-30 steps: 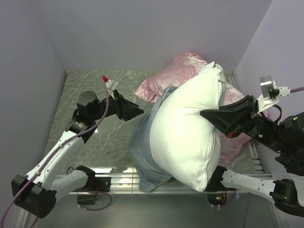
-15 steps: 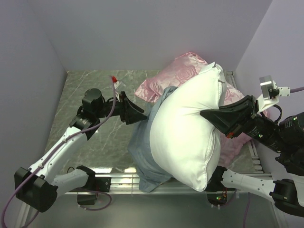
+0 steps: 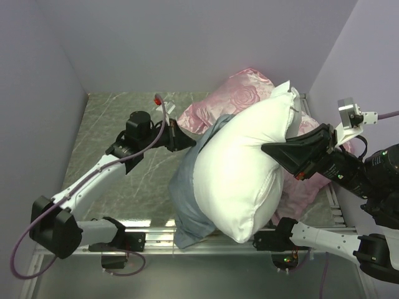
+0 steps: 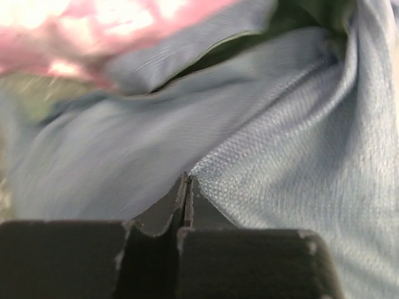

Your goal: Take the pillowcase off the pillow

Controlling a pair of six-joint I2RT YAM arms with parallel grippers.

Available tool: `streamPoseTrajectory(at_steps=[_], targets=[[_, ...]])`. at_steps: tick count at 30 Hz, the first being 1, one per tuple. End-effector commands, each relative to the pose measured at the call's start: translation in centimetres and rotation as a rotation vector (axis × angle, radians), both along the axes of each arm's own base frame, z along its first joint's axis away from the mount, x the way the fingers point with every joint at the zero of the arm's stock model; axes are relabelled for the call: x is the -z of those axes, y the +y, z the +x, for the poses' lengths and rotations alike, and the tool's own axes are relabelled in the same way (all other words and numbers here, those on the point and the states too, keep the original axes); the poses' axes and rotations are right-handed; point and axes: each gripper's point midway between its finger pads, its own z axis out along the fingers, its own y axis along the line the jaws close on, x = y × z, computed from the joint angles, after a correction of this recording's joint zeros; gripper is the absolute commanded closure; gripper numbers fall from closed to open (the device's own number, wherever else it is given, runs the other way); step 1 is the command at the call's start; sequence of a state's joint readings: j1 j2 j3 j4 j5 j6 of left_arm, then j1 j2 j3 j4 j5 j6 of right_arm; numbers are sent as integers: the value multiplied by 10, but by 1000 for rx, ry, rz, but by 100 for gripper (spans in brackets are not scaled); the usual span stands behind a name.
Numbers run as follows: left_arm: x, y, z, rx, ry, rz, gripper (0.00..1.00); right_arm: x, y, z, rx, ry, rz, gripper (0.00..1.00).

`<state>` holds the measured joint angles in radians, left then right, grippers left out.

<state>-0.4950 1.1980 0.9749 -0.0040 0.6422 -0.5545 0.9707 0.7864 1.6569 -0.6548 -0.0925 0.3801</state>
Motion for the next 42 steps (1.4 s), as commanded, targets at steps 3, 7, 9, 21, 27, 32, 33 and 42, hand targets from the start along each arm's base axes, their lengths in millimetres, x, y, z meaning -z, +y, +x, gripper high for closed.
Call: streamPoseTrajectory(at_steps=[3, 7, 9, 21, 27, 32, 33, 42], targets=[[70, 14, 54, -275, 201, 102, 99, -40, -14, -17, -35, -84, 112, 100], [134, 25, 73, -399, 349, 220, 100, -43, -22, -20, -22, -90, 127, 100], [153, 32, 79, -445, 386, 250, 100, -44, -24, -20, -14, -88, 128, 100], [27, 57, 100, -523, 175, 214, 100, -65, -17, 22, 153, -82, 131, 100], [-89, 110, 101, -650, 14, 181, 100, -67, -13, 64, 331, -42, 153, 100], [-144, 142, 98, -740, -72, 169, 100, -58, -12, 90, 451, -15, 141, 100], [-148, 144, 100, -750, -80, 172, 100, -56, -12, 93, 465, -11, 137, 100], [-76, 103, 119, -558, 60, 196, 99, 3, -39, 134, 774, 120, 7, 100]])
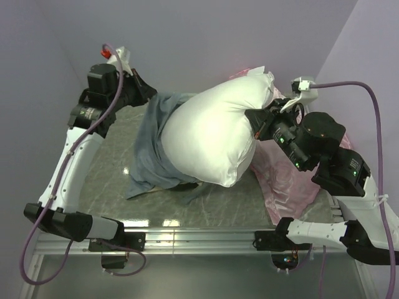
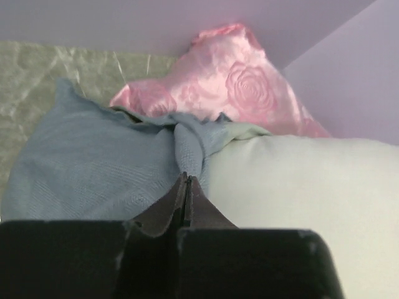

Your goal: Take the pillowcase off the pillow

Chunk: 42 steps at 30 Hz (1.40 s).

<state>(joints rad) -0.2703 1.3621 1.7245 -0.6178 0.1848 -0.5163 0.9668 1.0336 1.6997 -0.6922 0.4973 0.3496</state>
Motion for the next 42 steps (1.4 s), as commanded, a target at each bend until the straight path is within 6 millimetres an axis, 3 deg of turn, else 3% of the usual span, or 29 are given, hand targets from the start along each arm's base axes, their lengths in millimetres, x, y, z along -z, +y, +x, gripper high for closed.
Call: streamPoseTrajectory(at_steps=[1, 2, 4, 5, 6, 7, 8, 9, 11, 12, 14, 15, 18, 21, 22, 24, 25, 28, 37, 41, 42], targets=[[73, -30, 12, 110, 139, 23, 99, -37, -43, 9, 201, -84, 147, 100], [109, -31, 9, 116, 205, 36, 99, -35, -43, 10, 210, -78, 149, 100], [126, -38, 6, 130, 209, 16, 86, -26, -40, 13, 218, -64, 135, 100], [149, -34, 0, 114, 247, 21, 77, -22, -37, 16, 224, -54, 131, 100], [141, -32, -7, 110, 214, 7, 56, -22, -38, 18, 239, -51, 130, 100], [140, -29, -9, 98, 196, 5, 47, -20, -38, 20, 247, -42, 117, 100], [144, -19, -12, 47, 200, 23, 41, -17, -33, 23, 252, -30, 105, 100], [129, -11, -19, 21, 160, 24, 35, -24, -37, 24, 273, -33, 116, 100], [122, 6, -29, -58, 132, 26, 32, -16, -32, 32, 301, 2, 72, 100], [103, 23, -39, -140, 74, 4, 30, -27, -35, 31, 312, -4, 87, 100], [102, 42, -51, -232, 52, -10, 28, -20, -28, 39, 331, 19, 41, 100], [85, 57, -61, -301, -8, -34, 27, -21, -26, 42, 336, 20, 33, 100], [81, 69, -80, -340, -24, -59, 27, -24, -17, 46, 330, 19, 30, 100], [104, 59, -91, -301, 35, -83, 29, -27, -17, 49, 338, 13, 38, 100], [129, 56, -95, -298, 83, -66, 29, -26, -16, 51, 341, 13, 33, 100], [137, 45, -105, -264, 71, -114, 30, -32, -18, 52, 347, 5, 41, 100], [162, 41, -108, -249, 105, -108, 30, -32, -16, 55, 351, 3, 33, 100], [183, 26, -120, -185, 133, -136, 31, -36, -15, 58, 353, -1, 29, 100], [213, 7, -160, -39, 148, -146, 29, -37, -9, 62, 347, 6, 17, 100], [217, -11, -166, 35, 149, -195, 28, -36, -4, 63, 330, 12, 28, 100], [209, -16, -164, 52, 118, -222, 28, -35, -3, 63, 328, 17, 28, 100]])
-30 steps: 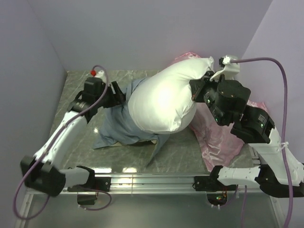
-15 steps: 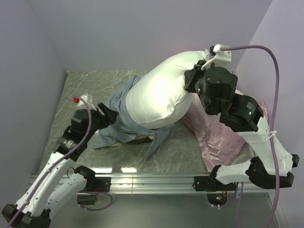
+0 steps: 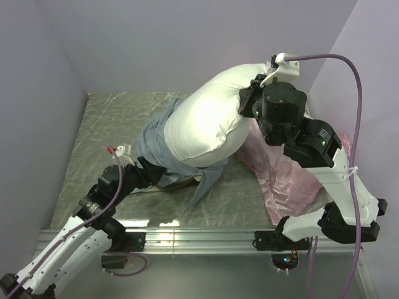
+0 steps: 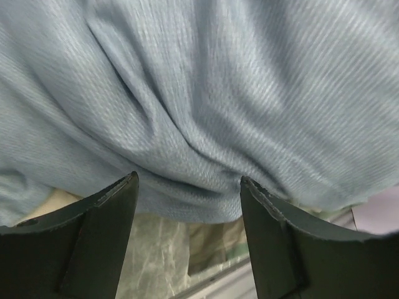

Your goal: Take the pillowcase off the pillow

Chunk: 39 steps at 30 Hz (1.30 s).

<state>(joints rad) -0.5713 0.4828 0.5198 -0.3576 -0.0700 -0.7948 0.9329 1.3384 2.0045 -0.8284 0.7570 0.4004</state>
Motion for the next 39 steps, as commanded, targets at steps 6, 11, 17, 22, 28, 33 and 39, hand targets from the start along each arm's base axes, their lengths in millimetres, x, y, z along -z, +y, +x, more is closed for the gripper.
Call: streamPoseTrajectory(at_steps=[6, 11, 17, 22, 28, 33, 39], targets=[[-13, -31, 10, 54, -54, -156, 28, -25, -3, 3, 27, -51, 97, 100], [13, -28, 20, -41, 22, -215, 88, -29, -6, 1, 24, -56, 106, 100], [86, -9, 21, -206, 232, -140, 99, -44, -16, -3, 41, -87, 118, 100], [123, 17, 20, -376, 326, -86, 100, -68, -40, -13, 82, -152, 159, 100], [57, 50, 36, -541, 224, -26, 100, -98, -77, -33, 132, -227, 223, 100], [-83, 88, 32, -609, -52, -30, 100, -88, -91, -41, 152, -223, 227, 100], [-178, 108, 17, -562, -201, 89, 100, -52, -83, -40, 131, -140, 196, 100]])
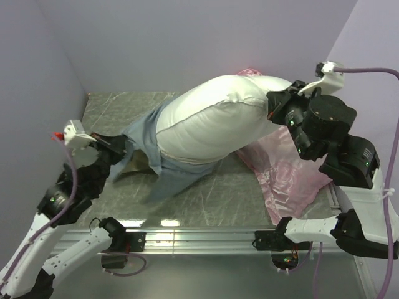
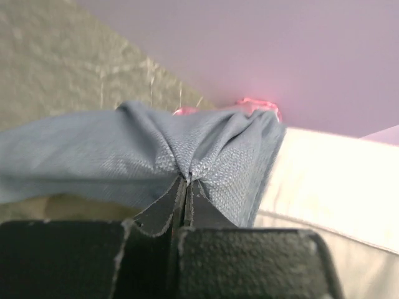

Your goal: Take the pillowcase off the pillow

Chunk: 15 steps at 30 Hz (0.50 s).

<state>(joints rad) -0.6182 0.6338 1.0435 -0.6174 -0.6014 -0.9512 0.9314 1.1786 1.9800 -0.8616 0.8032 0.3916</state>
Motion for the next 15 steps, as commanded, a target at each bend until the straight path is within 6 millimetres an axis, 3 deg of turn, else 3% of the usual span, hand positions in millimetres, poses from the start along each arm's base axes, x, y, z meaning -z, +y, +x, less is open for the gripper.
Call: streamPoseTrajectory(at_steps=[1, 3, 5, 6, 8, 9, 10, 12, 13, 14, 15], targets=[[-29, 29, -6, -57, -4, 222, 100, -18, -20, -6, 66, -54, 111, 100], [-51, 27, -8, -31, -27, 238, 100, -3, -7, -4, 44, -4, 62, 100], [-64, 28, -4, -33, -32, 290, 100, 0, 1, -4, 25, 18, 38, 100], [-90, 30, -7, -30, -83, 284, 100, 8, 13, 2, 19, 46, 8, 100], [-102, 17, 9, 6, -56, 384, 100, 25, 28, 7, -5, 102, -56, 100], [-126, 18, 5, 20, -75, 383, 100, 35, 32, 9, -2, 132, -81, 100], [-120, 1, 27, 51, -30, 451, 100, 44, 37, 12, -4, 154, -102, 100], [-136, -13, 42, 84, -43, 472, 100, 73, 52, 17, -13, 229, -154, 100], [-123, -30, 65, 116, 0, 520, 100, 94, 59, 19, -18, 269, -192, 100], [-122, -36, 75, 138, 11, 525, 100, 106, 63, 20, -21, 294, -206, 100], [-136, -22, 90, 105, -2, 500, 100, 116, 64, 21, -12, 309, -197, 100]])
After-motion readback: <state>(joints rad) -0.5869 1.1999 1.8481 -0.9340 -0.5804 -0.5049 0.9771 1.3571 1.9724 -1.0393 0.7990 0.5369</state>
